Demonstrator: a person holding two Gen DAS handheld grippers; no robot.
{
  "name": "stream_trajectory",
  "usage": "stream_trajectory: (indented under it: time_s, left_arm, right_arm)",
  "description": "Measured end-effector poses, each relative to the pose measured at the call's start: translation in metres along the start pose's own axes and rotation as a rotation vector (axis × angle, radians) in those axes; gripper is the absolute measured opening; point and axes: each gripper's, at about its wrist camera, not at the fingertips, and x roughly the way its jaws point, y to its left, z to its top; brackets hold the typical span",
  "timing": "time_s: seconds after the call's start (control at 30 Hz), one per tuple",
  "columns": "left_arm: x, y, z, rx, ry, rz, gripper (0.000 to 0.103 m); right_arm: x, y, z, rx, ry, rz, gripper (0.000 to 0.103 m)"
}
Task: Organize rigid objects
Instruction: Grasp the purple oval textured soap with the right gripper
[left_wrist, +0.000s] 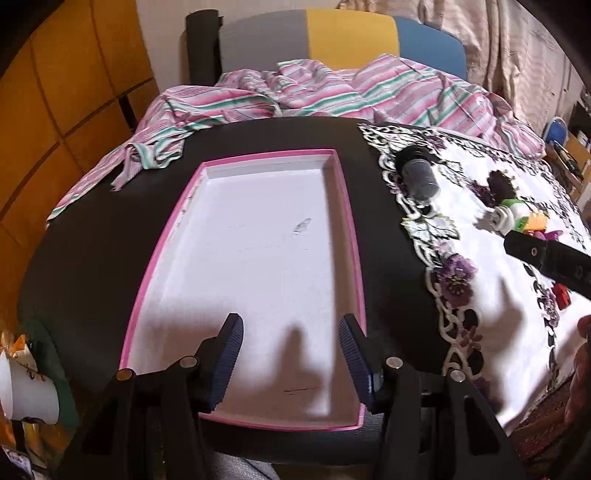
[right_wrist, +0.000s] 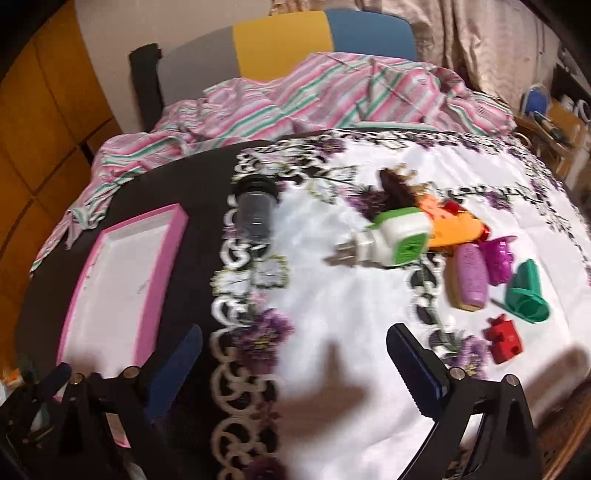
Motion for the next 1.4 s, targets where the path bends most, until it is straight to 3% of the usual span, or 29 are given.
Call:
stream_trajectory:
  time_s: [0.27, 0.43, 0.57, 0.7, 0.8, 0.9, 1.07, 1.2, 1.4]
  left_arm:
    - [0.003, -0.018, 0.003, 0.033, 0.022, -0.060, 0.055]
    - [0.002, -0.026, 0.001, 0.029, 0.033, -0.178, 0.055]
    - [0.006, -0.030, 0.000, 0.004, 0.067, -0.277, 0.055]
    - [0.008, -0.039, -0.003, 0.029, 0.076, -0.265, 0.055]
    - [0.007, -0.045, -0.004, 0.058, 0.067, -0.259, 0.055]
    - [0.006, -0.046, -0.004, 0.062, 0.075, -0.306, 0.055]
    - [0.006, -0.050, -0.001, 0.062, 0.076, -0.357, 0.055]
    - [0.009, -0.060, 0.004, 0.080, 0.090, -0.394, 0.055]
    - [0.013, -0.090, 0.017, 0.144, 0.092, -0.439, 0.056]
  right_arm:
    - [0.004, -0.057, 0.015, 0.151, 0.023, -0.049, 0.093]
    - [0.010, -0.114, 0.031, 0.337, 0.043, -0.077, 0.086]
    - [0.021, -0.152, 0.041, 0.451, 0.077, -0.116, 0.073]
    - [0.036, -0.163, 0.047, 0.414, 0.110, -0.156, 0.059]
    - [0.047, -0.165, 0.046, 0.412, 0.146, -0.133, 0.056]
    - [0.056, -0.162, 0.047, 0.379, 0.158, -0.163, 0.050]
    - [0.075, -0.163, 0.045, 0.379, 0.206, -0.142, 0.046]
    - [0.080, -0.161, 0.046, 0.350, 0.194, -0.164, 0.046]
    - [0.078, -0.153, 0.047, 0.324, 0.175, -0.096, 0.045]
